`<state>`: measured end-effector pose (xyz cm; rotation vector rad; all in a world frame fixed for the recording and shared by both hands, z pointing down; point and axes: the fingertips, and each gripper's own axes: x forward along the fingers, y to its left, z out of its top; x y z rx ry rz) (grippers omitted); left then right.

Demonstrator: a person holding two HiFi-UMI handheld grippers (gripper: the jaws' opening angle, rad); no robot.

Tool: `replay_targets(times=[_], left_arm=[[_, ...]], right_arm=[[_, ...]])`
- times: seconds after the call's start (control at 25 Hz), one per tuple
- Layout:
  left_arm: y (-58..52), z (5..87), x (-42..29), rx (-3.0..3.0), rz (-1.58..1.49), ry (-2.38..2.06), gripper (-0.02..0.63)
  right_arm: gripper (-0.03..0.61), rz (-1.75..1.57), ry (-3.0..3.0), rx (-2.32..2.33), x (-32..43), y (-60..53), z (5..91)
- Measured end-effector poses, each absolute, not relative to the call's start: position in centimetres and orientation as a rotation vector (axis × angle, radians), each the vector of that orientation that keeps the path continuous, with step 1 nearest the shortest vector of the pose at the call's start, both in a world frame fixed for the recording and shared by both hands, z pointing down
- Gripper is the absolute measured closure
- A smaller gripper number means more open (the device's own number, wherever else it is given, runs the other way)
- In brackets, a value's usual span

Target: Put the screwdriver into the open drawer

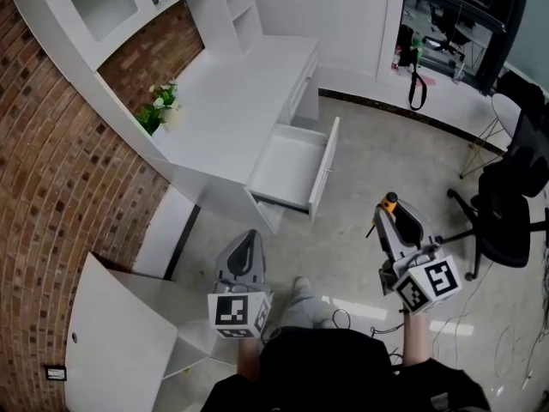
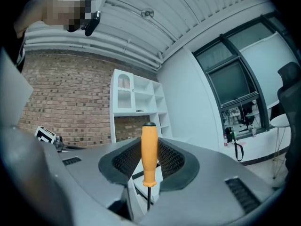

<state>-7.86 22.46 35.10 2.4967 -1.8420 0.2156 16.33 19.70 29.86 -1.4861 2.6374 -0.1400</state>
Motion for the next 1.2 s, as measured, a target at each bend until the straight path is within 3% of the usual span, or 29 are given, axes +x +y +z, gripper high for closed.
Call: replay_targets(times=[0.6,1.2], left_arm=[[10.0,36.4,-11.1,2.548,0.219,-1.710,0.605],[5.7,39.2,-10.6,2.527,0.226,-1.596,0.605]], right_arm=[[0.469,-0.204,2.618,-1.544,11.6,9.0,31.0],[0.469,-0.299,2.613,-1.566,10.4,4.2,33.1]])
